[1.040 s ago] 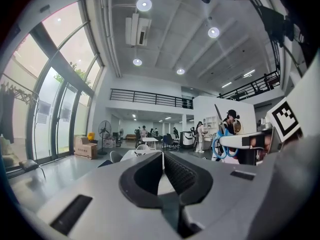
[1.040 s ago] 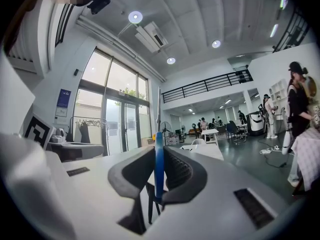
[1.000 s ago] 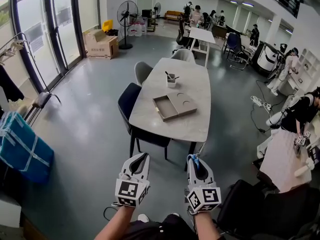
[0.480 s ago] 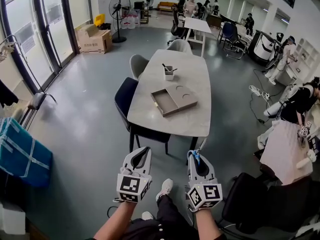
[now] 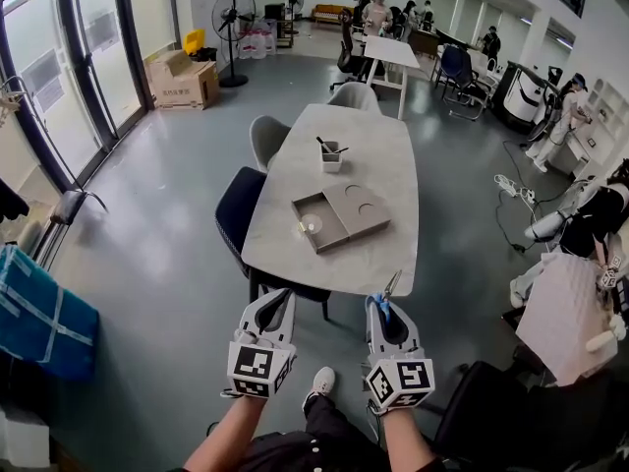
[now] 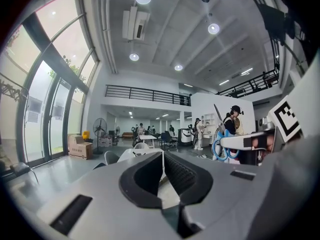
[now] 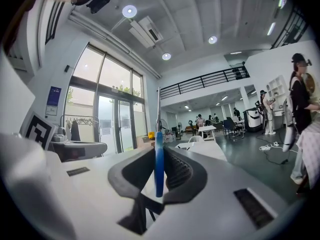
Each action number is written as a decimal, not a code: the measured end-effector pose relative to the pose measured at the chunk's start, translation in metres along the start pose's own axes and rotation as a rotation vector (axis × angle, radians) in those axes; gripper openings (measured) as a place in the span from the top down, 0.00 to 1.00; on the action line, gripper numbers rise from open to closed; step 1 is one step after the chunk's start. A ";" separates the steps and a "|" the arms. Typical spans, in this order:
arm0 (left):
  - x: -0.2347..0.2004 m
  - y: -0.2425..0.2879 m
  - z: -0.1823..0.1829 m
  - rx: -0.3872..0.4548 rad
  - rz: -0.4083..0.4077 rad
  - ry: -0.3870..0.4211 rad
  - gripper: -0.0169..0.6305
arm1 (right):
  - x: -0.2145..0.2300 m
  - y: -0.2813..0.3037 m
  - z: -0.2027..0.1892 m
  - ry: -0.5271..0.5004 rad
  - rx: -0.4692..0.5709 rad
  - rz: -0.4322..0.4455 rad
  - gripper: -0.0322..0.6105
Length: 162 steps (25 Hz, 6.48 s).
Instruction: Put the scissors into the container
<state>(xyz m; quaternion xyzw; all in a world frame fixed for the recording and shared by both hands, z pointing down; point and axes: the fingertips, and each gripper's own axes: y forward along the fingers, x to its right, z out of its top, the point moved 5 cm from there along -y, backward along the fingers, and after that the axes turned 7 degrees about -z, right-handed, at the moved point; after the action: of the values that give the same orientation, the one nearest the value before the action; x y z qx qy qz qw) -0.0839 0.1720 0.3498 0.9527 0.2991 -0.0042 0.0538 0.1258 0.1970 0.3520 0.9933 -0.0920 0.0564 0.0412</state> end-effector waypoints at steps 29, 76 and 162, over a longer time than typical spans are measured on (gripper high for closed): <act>-0.063 0.167 0.004 -0.043 0.063 -0.012 0.94 | 0.073 0.190 0.001 0.021 -0.069 0.111 0.88; -0.212 0.340 -0.168 -0.363 -0.072 -0.276 0.94 | 0.046 0.441 -0.218 -0.021 -0.840 0.247 0.88; -0.197 0.315 -0.083 -0.246 0.007 -0.169 0.94 | 0.060 0.406 -0.076 -0.131 -0.405 0.180 0.95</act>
<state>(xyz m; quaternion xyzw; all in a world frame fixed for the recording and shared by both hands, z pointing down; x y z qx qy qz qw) -0.0679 -0.1884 0.4721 0.9361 0.2885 -0.0476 0.1953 0.1006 -0.2042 0.4636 0.9541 -0.1921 -0.0243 0.2284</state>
